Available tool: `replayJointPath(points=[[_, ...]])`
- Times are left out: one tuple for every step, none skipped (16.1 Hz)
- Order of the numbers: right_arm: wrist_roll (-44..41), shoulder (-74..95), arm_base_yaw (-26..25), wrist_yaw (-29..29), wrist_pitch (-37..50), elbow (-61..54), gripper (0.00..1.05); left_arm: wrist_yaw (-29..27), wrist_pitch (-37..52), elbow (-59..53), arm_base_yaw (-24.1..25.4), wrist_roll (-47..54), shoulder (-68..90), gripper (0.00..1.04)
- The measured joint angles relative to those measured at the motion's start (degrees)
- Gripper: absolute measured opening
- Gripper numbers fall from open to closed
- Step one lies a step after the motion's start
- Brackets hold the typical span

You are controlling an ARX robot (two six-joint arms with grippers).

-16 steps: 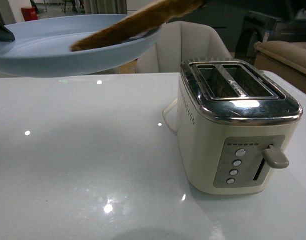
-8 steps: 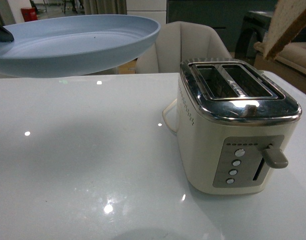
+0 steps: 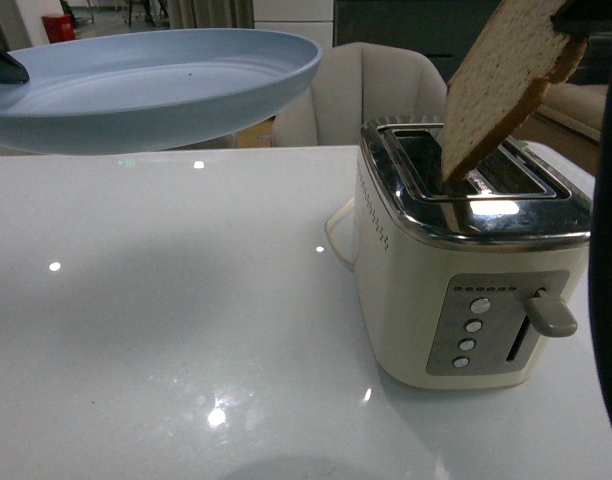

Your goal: Left arm holds plate, right arm toasts bread

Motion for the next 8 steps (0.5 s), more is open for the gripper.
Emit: replayJointPath(points=[[0.0,0.4,0.0,-0.2,-0.2,0.0,0.02,0.0,0.0,0.0,0.0,0.0,0.0,0.03],[0.0,0.9,0.0,-0.2,-0.2,0.0,0.02,0.0,0.0,0.0,0.0,0.0,0.0,0.03],[0.0,1.9,0.0,0.0,-0.7,0.0,0.02,0.0,0.0,0.0,0.0,0.0,0.0,0.03],[0.0,2.4,0.2,0.2,-1.0,0.0,0.02,0.0,0.0,0.0,0.0,0.0,0.0,0.03],[0.0,2.6,0.3,0.4,-1.9,0.0,0.02,0.0,0.0,0.0,0.0,0.0,0.0,0.03],[0.0,3.0,0.3,0.2,-2.6,0.3,0.02,0.0,0.0,0.0,0.0,0.0,0.0,0.03],[0.0,3.8,0.3,0.0,-3.1,0.9,0.02,0.0,0.0,0.0,0.0,0.0,0.0,0.03],[0.0,4.7,0.3,-0.3,-3.6,1.8,0.02,0.0,0.0,0.0,0.0,0.0,0.0,0.03]])
